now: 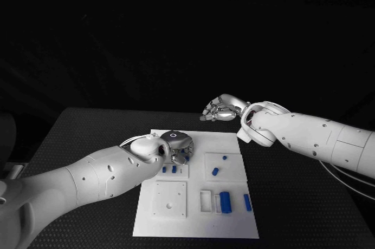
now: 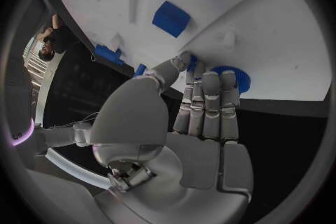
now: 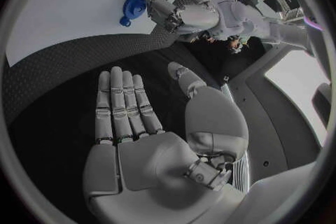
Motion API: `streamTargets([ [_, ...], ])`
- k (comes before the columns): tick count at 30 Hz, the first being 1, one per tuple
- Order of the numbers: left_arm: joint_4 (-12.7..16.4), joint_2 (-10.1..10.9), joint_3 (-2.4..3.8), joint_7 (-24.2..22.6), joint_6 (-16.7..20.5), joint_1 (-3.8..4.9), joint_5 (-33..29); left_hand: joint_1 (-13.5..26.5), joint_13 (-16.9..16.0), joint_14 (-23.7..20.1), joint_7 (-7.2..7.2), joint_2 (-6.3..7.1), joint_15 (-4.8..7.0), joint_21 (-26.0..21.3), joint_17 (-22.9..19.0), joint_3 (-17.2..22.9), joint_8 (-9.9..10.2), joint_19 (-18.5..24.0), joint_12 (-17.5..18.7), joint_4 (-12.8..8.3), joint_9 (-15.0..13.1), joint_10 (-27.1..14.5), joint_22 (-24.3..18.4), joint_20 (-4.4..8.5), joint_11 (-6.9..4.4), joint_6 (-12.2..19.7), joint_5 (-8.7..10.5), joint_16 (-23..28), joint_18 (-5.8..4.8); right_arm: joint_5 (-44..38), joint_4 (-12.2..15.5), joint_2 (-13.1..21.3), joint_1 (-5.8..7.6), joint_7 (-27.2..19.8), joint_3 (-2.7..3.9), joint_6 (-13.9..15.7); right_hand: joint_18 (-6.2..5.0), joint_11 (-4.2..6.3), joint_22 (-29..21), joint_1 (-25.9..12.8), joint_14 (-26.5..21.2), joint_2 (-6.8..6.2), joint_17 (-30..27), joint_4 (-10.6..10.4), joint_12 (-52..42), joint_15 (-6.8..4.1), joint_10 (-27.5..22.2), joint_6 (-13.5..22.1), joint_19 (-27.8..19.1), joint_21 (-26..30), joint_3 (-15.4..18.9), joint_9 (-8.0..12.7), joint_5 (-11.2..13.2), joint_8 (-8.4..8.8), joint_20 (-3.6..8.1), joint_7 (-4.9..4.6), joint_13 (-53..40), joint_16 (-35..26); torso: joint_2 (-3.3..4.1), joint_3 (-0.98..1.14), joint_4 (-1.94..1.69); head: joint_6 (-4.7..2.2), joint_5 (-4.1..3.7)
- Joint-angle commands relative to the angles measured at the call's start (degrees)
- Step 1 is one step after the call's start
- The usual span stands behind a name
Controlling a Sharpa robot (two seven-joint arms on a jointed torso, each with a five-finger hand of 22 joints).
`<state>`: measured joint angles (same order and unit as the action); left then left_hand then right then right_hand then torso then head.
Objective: Assemble the parts on the task board
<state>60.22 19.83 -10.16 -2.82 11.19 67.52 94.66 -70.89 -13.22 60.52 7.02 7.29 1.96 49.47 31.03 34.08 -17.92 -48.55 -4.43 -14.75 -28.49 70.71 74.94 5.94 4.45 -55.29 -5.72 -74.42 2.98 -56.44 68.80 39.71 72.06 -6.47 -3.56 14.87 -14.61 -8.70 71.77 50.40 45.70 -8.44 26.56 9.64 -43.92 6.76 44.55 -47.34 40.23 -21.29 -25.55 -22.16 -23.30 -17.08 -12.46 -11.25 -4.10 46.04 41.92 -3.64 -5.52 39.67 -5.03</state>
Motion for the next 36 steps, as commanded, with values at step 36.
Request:
streamTargets([
  [36,3.73,2.77,0.68,1.37,3.04,-1.10,-2.30,0.80,-0.48,4.64,-1.18,-2.65,1.84,1.46,-0.72,0.63,-1.20,-3.74,-0.90,-0.15,-0.17,5.37,0.89,3.10,-1.87,-4.43,-2.09,-0.49,0.94,-0.04,-0.01,0.03,-0.02,-0.67,0.02,-0.34,-0.39,-0.15,0.12,-0.12,-0.17,0.53,-0.08,0.03,-0.32,0.07,0.23,0.16,0.55,0.45,0.21,0.10,-0.30,-0.44,0.03,0.02,0.09,0.27,-0.02,-0.03,-0.03,-0.27,0.40],
])
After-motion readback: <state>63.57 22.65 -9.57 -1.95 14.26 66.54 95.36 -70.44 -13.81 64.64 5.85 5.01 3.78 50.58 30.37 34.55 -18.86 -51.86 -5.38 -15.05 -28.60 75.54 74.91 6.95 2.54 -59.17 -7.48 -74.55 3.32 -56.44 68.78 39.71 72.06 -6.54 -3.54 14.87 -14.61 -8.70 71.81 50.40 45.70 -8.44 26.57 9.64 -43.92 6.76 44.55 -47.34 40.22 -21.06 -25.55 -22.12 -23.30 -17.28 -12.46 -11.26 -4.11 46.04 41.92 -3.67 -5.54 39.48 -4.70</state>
